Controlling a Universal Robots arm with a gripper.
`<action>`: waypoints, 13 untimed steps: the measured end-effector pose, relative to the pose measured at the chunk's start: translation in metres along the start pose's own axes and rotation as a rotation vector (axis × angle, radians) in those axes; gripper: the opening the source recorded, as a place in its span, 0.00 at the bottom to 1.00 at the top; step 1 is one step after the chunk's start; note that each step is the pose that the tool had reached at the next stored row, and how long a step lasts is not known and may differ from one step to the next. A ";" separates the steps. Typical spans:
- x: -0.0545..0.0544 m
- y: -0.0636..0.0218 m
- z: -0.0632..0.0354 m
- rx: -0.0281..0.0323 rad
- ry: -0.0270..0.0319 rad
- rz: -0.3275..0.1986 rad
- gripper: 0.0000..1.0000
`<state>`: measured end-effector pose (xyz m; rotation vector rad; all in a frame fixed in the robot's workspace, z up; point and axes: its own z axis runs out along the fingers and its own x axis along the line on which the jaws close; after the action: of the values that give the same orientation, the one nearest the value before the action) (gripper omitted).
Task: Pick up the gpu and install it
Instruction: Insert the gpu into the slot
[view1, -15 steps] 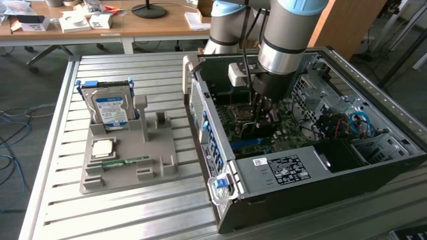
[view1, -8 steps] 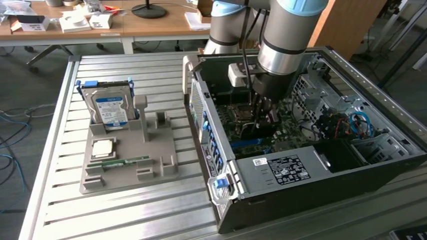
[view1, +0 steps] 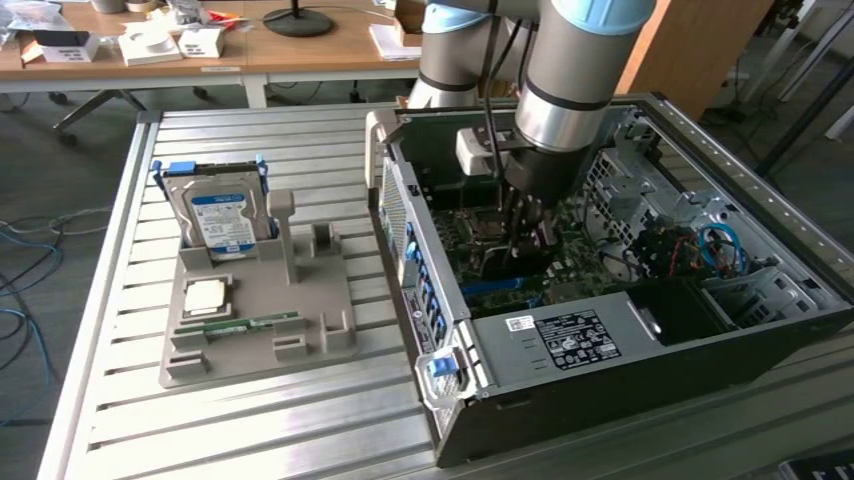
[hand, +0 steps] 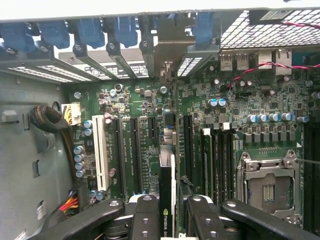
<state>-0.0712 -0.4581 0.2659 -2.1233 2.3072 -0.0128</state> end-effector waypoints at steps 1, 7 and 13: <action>0.000 0.0000 0.0003 0.0000 0.0002 0.000 0.26; 0.000 -0.0003 0.0007 0.0000 0.0000 0.000 0.26; 0.000 -0.0007 0.0011 0.0001 0.0000 0.000 0.26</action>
<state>-0.0705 -0.4581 0.2648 -2.1232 2.3071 -0.0130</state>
